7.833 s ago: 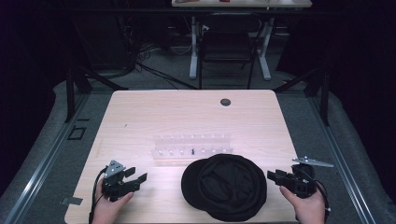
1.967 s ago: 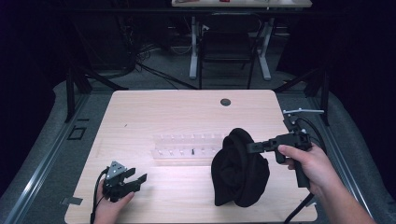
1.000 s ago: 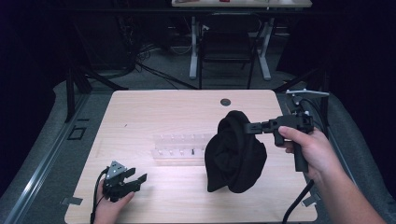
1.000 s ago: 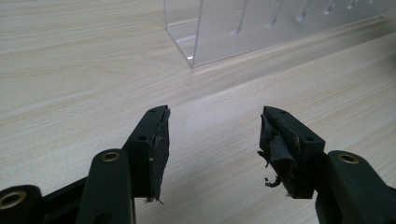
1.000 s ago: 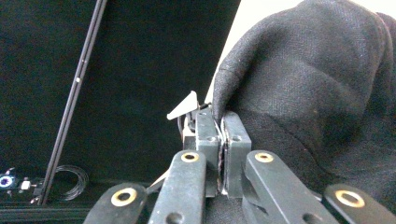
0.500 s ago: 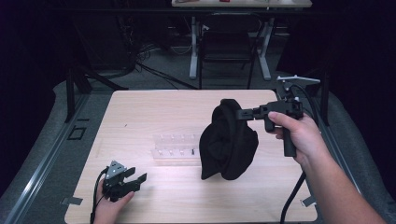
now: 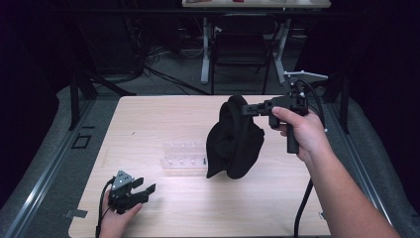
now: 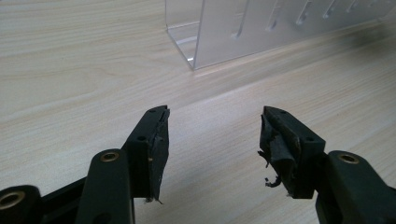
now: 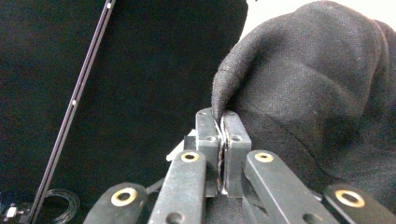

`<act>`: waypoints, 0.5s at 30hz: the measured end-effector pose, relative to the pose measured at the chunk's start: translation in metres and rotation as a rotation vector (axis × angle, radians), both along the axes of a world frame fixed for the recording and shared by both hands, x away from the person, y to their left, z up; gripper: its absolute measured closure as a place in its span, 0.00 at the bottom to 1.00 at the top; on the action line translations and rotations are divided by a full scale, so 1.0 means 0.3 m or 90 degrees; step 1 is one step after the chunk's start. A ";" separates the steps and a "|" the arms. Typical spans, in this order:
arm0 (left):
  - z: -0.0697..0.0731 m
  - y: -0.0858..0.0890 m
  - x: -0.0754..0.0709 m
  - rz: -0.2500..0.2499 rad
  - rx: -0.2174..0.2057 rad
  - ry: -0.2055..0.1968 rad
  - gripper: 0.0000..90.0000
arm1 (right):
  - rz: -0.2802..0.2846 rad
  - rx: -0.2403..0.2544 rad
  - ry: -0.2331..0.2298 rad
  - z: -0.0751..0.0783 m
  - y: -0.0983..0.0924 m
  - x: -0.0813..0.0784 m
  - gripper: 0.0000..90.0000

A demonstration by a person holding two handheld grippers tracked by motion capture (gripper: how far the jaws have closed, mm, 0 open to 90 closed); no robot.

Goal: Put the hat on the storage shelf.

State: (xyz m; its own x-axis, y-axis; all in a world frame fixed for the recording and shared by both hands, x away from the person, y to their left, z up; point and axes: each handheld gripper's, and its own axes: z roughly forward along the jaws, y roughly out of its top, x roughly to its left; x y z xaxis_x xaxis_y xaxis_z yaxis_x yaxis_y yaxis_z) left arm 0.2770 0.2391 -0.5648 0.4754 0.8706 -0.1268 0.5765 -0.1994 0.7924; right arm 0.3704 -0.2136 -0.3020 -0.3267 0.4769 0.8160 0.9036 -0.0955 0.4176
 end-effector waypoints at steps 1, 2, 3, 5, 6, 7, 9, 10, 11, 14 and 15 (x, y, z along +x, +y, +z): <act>0.000 0.000 0.000 -0.001 0.001 0.001 0.48 | -0.001 0.002 0.000 -0.002 0.002 0.006 0.98; 0.000 -0.001 0.000 -0.001 0.001 0.000 0.48 | -0.004 0.005 -0.001 -0.003 0.005 0.012 0.98; 0.000 -0.001 0.000 -0.002 0.001 0.000 0.48 | -0.006 0.003 0.000 -0.004 0.006 0.016 0.98; 0.000 -0.002 0.001 -0.001 0.000 -0.002 0.48 | -0.013 0.004 -0.001 -0.005 0.012 0.025 0.98; 0.000 -0.002 0.001 -0.002 -0.001 0.001 0.48 | -0.011 0.001 -0.002 -0.006 0.012 0.029 0.98; 0.000 -0.002 0.001 -0.002 -0.002 0.002 0.48 | -0.012 -0.001 -0.002 -0.007 0.015 0.034 0.98; 0.001 -0.003 0.001 -0.002 -0.003 0.001 0.48 | -0.015 -0.004 -0.002 -0.011 0.020 0.043 0.98; 0.001 -0.004 0.001 -0.003 -0.003 0.001 0.48 | -0.017 -0.004 0.000 -0.012 0.023 0.046 0.98; 0.001 -0.004 0.001 -0.004 -0.002 0.001 0.48 | -0.018 -0.005 -0.002 -0.014 0.024 0.050 0.98; 0.001 -0.004 0.002 -0.005 -0.002 0.001 0.48 | -0.020 -0.002 -0.004 -0.017 0.027 0.061 0.98; 0.001 -0.004 0.002 -0.004 -0.002 0.000 0.48 | -0.018 -0.005 -0.006 -0.016 0.029 0.064 0.98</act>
State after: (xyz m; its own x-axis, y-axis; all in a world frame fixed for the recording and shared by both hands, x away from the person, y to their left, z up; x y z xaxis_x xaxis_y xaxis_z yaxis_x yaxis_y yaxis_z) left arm 0.2778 0.2380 -0.5645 0.4811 0.8669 -0.1304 0.5757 -0.2002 0.7928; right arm 0.3896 -0.2050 -0.3069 -0.3207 0.4919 0.8094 0.8969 -0.1170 0.4264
